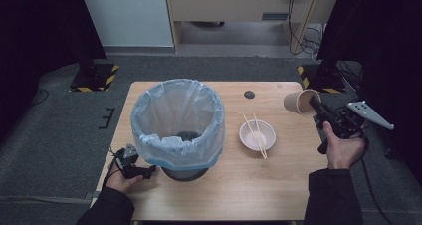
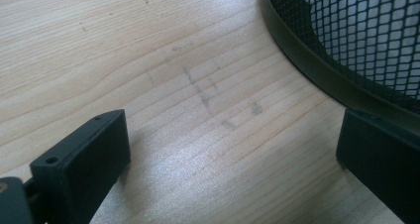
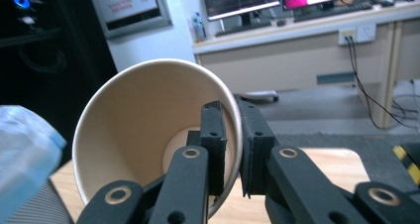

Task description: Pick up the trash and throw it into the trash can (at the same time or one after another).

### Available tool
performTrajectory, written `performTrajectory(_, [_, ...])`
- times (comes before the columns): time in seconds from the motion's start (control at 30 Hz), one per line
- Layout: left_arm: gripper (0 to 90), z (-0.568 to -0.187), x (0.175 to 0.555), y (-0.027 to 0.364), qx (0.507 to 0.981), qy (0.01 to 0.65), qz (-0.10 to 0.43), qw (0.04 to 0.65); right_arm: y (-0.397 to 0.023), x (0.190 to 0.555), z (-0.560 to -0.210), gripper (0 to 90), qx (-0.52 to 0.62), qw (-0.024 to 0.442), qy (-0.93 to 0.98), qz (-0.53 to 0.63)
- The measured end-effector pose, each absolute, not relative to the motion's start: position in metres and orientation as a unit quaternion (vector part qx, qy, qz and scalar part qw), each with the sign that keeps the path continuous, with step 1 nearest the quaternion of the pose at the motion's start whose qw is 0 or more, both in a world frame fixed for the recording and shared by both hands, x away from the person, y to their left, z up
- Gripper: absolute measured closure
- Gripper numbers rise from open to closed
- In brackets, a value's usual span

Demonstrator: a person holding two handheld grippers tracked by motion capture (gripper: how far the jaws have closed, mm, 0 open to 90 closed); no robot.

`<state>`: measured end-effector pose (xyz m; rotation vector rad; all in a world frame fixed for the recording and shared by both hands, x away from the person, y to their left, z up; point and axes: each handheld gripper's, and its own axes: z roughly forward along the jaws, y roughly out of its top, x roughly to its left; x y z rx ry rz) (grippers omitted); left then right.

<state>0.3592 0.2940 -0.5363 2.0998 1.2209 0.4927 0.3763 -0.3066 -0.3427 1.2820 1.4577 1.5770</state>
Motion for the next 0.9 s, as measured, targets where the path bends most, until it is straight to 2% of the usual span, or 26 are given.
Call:
performTrajectory(0.5, [0.0,-0.536,0.359,0.294,0.801,0.466,0.188,0.326,-0.276,0.352,-0.298,83.0,0.404,0.310,0.550,0.662])
performTrajectory(0.77, [0.0,-0.536,0.359,0.294,0.801,0.466,0.188,0.326,-0.255,0.345,-0.278,83.1,0.364,0.296,0.560,0.682])
performTrajectory(0.9, [0.0,-0.536,0.359,0.294,0.801,0.466,0.188,0.326,-0.245,0.346,-0.267,83.1,0.350,0.275,0.555,0.702])
